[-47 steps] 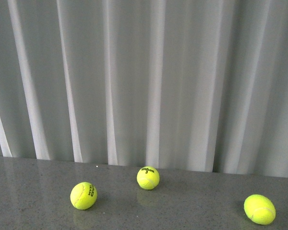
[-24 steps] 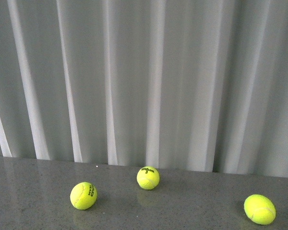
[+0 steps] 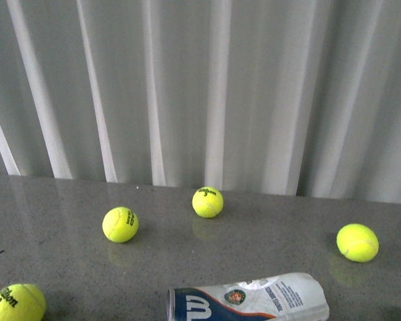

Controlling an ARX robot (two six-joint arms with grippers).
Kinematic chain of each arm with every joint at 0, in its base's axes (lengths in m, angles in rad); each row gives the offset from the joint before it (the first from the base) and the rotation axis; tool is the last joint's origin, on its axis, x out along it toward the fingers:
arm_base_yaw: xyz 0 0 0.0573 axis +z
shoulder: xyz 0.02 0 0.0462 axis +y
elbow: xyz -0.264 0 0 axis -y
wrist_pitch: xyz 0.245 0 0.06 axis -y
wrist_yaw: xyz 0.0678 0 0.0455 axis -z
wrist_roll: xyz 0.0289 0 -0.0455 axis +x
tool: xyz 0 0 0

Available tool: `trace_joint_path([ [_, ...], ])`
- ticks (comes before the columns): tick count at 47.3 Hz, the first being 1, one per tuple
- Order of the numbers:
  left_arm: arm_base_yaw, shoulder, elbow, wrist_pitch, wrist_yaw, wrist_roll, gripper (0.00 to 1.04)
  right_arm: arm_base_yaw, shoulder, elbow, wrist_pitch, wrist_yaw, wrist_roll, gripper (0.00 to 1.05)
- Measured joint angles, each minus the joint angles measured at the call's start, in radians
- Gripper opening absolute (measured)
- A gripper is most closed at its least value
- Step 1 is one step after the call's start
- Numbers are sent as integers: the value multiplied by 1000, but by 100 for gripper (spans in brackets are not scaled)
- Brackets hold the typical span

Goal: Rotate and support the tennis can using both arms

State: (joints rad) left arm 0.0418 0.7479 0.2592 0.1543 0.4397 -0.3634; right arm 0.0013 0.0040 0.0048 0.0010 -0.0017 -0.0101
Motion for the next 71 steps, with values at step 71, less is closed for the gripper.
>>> trace_joint_path([
  [71,-335,1403,538,530,294,-220,92,0,0,0,0,0,0,98],
])
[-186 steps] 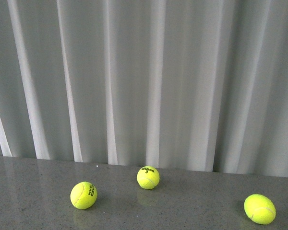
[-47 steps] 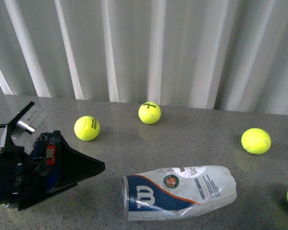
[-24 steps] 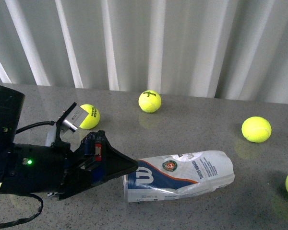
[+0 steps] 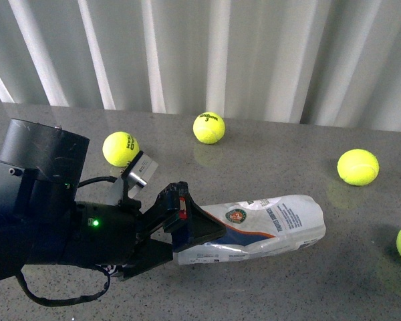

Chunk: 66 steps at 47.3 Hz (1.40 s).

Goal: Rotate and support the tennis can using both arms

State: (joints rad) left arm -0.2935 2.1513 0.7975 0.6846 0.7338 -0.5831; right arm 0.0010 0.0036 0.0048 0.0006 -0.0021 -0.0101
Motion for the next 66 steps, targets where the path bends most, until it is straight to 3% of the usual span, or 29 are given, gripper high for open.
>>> trace_joint_path([
  [21,12,-5,-16,118,2,-187,3,0,0,0,0,0,0,98],
  [26,20,-80,-44,126,-2,-208,4,0,0,0,0,0,0,98],
  [30,23,-138,-46,15,-12,-189,4,0,0,0,0,0,0,98],
  [34,24,-229,-3,-218,-21,-91,4,0,0,0,0,0,0,98],
  [42,21,-371,286,-769,-117,210,4,0,0,0,0,0,0,98],
  [48,-6,-352,617,-1188,-270,470,4,0,0,0,0,0,0,98],
  [56,-70,-222,1028,-1605,-539,808,4,0,0,0,0,0,0,98],
  [61,-115,-138,1222,-1761,-679,984,4,0,0,0,0,0,0,98],
  [66,-153,-104,1282,-1807,-755,1080,4,0,0,0,0,0,0,98],
])
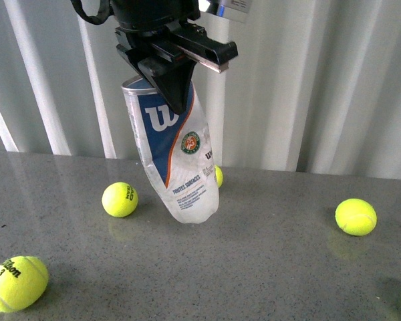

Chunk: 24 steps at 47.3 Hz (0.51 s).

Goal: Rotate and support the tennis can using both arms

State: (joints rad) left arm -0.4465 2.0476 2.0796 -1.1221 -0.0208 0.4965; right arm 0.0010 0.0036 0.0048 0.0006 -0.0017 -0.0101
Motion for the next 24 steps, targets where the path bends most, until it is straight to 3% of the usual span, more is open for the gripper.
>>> trace_joint_path([
  [8,-57,8,-98,24,-49,98,4,0,0,0,0,0,0,98],
  [24,-46,12,-293,132,-93,126,4,0,0,0,0,0,0,98],
])
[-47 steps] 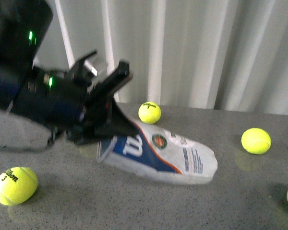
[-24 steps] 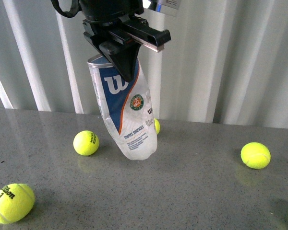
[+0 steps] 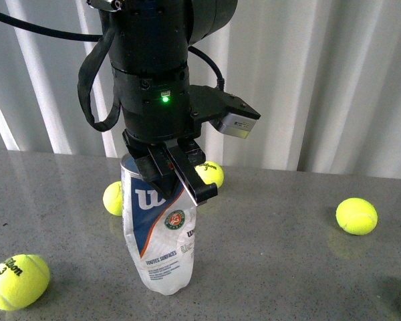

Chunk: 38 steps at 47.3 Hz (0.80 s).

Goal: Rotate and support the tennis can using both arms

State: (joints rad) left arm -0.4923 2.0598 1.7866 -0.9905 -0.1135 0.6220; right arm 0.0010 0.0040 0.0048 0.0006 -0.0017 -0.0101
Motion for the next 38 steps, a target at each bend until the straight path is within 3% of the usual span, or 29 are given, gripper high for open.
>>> trace_joint_path([
  [4,1,-6,-12,11,11,-11,4,0,0,0,0,0,0,98],
  [23,1,-69,10,-5,158,-155,74,0,0,0,0,0,0,98],
  [32,14,-176,8,36,232,-251,99,0,0,0,0,0,0,98],
  [38,39,-280,-62,133,278,-382,98,0,0,0,0,0,0,98],
])
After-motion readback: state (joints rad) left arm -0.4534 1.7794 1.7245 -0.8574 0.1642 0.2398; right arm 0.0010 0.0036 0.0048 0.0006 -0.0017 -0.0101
